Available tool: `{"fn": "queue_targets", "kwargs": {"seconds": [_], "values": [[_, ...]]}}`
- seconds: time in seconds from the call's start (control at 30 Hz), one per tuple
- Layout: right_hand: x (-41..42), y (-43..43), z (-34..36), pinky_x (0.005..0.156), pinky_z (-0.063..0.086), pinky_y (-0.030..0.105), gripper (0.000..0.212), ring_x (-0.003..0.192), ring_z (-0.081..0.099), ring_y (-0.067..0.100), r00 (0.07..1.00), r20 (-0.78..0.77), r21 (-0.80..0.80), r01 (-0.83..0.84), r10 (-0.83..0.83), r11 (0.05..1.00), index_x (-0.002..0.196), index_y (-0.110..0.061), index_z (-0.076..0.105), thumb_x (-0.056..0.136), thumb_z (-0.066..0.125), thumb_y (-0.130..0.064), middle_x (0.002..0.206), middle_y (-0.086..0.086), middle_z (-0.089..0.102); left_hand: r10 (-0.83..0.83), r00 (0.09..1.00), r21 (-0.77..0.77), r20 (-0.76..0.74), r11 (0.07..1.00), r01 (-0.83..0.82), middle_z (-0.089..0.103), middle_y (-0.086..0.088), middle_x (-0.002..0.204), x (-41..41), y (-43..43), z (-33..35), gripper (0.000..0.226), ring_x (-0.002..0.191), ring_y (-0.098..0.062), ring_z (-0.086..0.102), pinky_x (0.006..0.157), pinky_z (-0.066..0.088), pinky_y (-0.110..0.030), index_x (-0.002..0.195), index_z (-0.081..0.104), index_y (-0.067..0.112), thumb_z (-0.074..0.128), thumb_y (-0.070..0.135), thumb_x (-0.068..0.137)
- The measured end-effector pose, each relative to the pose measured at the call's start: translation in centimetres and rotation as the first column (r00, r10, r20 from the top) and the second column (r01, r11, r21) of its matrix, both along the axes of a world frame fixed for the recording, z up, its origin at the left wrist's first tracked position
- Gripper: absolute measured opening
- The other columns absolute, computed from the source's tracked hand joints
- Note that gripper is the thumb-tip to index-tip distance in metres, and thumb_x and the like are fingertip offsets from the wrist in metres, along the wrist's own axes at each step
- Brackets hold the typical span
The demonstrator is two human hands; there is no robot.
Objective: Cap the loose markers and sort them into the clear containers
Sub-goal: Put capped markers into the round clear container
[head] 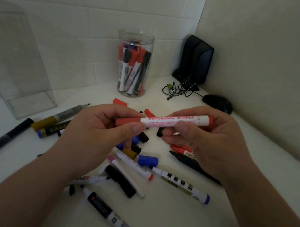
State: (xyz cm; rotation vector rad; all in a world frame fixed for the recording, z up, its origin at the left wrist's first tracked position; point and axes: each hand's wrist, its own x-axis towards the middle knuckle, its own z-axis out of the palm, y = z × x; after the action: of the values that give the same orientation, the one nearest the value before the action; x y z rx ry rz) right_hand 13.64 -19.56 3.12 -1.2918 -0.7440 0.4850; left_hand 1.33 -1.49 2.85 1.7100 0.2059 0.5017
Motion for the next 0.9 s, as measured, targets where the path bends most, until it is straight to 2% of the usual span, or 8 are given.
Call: {"fn": "queue_targets", "kwargs": {"seconds": [0.17, 0.33, 0.43, 0.53, 0.67, 0.77, 0.83, 0.9], "values": [[0.3, -0.3, 0.3, 0.049, 0.053, 0.029, 0.016, 0.048, 0.063, 0.022, 0.988, 0.154, -0.068, 0.023, -0.012, 0.997, 0.091, -0.007, 0.075, 0.078, 0.072, -0.016, 0.068, 0.014, 0.071, -0.012, 0.999, 0.059, 0.047, 0.998, 0.009, 0.071, 0.000, 0.061, -0.3, -0.2, -0.3, 0.025, 0.049, -0.012, 0.064, 0.054, 0.052, -0.014, 0.094, 0.075, 0.024, 0.070, 0.028, 0.070], [-0.2, -0.2, 0.8, 0.045, 0.051, 0.028, 0.013, 0.043, 0.060, 0.023, 0.992, 0.126, -0.056, -0.019, 0.026, 0.998, 0.084, -0.014, 0.077, 0.076, 0.072, -0.023, 0.065, 0.013, 0.068, -0.046, 0.991, 0.084, 0.128, 0.996, 0.036, 0.076, 0.006, 0.073, -0.6, -0.1, -0.3, 0.023, 0.054, -0.015, 0.070, 0.056, 0.057, -0.018, 0.090, 0.073, 0.027, 0.072, 0.023, 0.068], [-0.5, -0.1, 1.0, 0.039, 0.046, 0.025, 0.020, 0.037, 0.055, 0.022, 0.991, 0.135, -0.151, 0.019, 0.002, 0.988, 0.076, -0.016, 0.075, 0.077, 0.069, -0.034, 0.060, 0.014, 0.066, -0.059, 0.984, 0.156, 0.166, 0.987, 0.033, 0.076, 0.008, 0.081, -0.7, 0.0, -0.5, 0.022, 0.057, -0.013, 0.071, 0.057, 0.057, -0.018, 0.091, 0.074, 0.033, 0.073, 0.029, 0.069], [-0.8, 0.1, 1.1, 0.036, 0.038, 0.020, 0.031, 0.032, 0.045, 0.020, 0.988, 0.152, -0.236, 0.066, -0.030, 0.970, 0.071, -0.015, 0.073, 0.080, 0.064, -0.043, 0.054, 0.013, 0.061, -0.068, 0.980, 0.149, 0.184, 0.988, 0.041, 0.075, 0.006, 0.078, -0.8, 0.3, -0.4, 0.021, 0.056, -0.015, 0.070, 0.057, 0.058, -0.021, 0.092, 0.075, 0.032, 0.073, 0.030, 0.071], [-1.3, 0.5, 1.0, 0.035, 0.035, 0.019, 0.023, 0.034, 0.040, 0.016, 0.975, 0.217, -0.282, 0.096, -0.034, 0.955, 0.073, -0.018, 0.072, 0.080, 0.064, -0.039, 0.049, 0.007, 0.056, -0.020, 0.986, -0.052, 0.167, 0.998, 0.029, 0.066, 0.001, 0.061, 0.0, 0.8, -0.9, 0.015, 0.055, -0.022, 0.065, 0.060, 0.056, -0.030, 0.092, 0.076, 0.022, 0.075, 0.033, 0.081], [-1.3, 0.5, 0.7, 0.038, 0.039, 0.022, 0.018, 0.039, 0.045, 0.016, 0.972, 0.230, -0.212, 0.099, -0.049, 0.972, 0.080, -0.017, 0.071, 0.076, 0.069, -0.035, 0.051, 0.007, 0.058, -0.013, 0.988, -0.254, 0.157, 0.966, 0.053, 0.063, -0.005, 0.064, 0.5, 0.8, -1.2, 0.016, 0.060, -0.022, 0.063, 0.067, 0.055, -0.039, 0.094, 0.077, 0.021, 0.075, 0.033, 0.083], [-1.1, 0.3, 0.6, 0.040, 0.042, 0.021, 0.016, 0.042, 0.049, 0.015, 0.961, 0.274, -0.224, 0.114, -0.049, 0.968, 0.080, -0.020, 0.070, 0.076, 0.068, -0.035, 0.054, 0.007, 0.061, -0.012, 0.988, -0.341, 0.151, 0.938, 0.063, 0.062, -0.006, 0.067, 0.6, 0.9, -1.2, 0.022, 0.061, -0.019, 0.060, 0.065, 0.056, -0.035, 0.097, 0.075, 0.013, 0.066, 0.030, 0.086], [-1.1, 0.1, 0.8, 0.042, 0.046, 0.020, 0.016, 0.044, 0.053, 0.013, 0.935, 0.351, -0.250, 0.153, -0.057, 0.956, 0.079, -0.018, 0.068, 0.078, 0.065, -0.033, 0.057, 0.006, 0.064, -0.011, 0.992, -0.339, 0.126, 0.939, 0.054, 0.063, -0.006, 0.071, 0.6, 1.2, -1.2, 0.028, 0.063, -0.020, 0.059, 0.065, 0.056, -0.032, 0.100, 0.073, 0.011, 0.059, 0.029, 0.085]]}}
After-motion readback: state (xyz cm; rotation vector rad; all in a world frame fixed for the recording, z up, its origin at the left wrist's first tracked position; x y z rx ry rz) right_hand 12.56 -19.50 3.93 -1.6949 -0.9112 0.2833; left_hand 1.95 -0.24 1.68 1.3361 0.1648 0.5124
